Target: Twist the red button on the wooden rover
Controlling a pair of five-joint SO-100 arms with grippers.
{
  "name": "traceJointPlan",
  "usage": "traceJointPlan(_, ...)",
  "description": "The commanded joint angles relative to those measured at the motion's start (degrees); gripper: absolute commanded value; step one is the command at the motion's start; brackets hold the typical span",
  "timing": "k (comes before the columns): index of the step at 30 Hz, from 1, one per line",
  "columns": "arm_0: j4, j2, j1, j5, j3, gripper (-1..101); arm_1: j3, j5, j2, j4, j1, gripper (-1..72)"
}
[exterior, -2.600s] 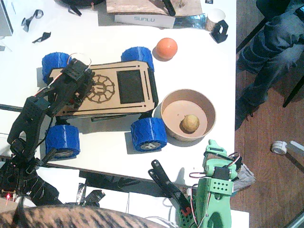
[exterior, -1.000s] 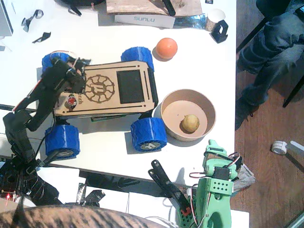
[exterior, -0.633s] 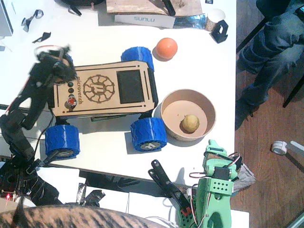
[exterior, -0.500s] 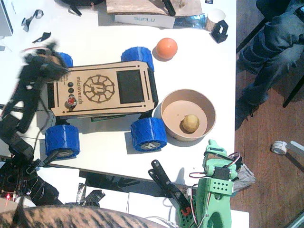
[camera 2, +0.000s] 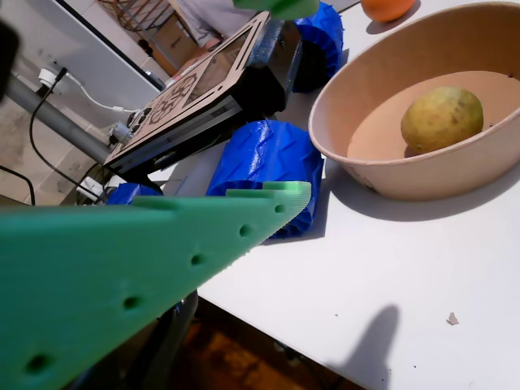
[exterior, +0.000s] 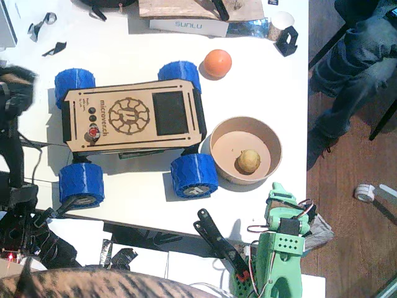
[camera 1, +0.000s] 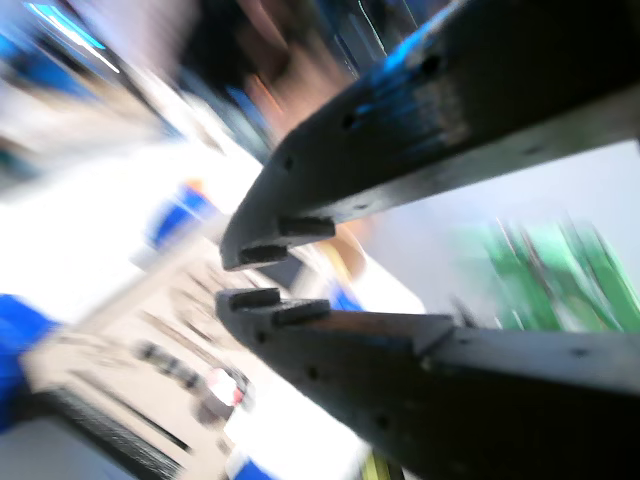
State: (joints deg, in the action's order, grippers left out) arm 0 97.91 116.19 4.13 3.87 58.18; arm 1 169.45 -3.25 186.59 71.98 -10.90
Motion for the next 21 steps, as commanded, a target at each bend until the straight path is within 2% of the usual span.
traceJointPlan(1,0.79,4.31,-4.48,-4.04,-0.18,1,-0.35,0.0,-0.26,-0.26,0.26,20.4)
traceJointPlan(9,5.36,19.34,-6.24,-6.33,0.26,1,-0.35,0.0,-0.26,-0.26,0.26,20.4)
traceJointPlan(14,5.98,32.34,-6.33,-6.77,6.68,1,-0.35,0.0,-0.26,-0.26,0.26,20.4)
traceJointPlan(21,-1.41,52.56,-6.33,-6.77,27.16,1,-0.35,0.0,-0.26,-0.26,0.26,20.4)
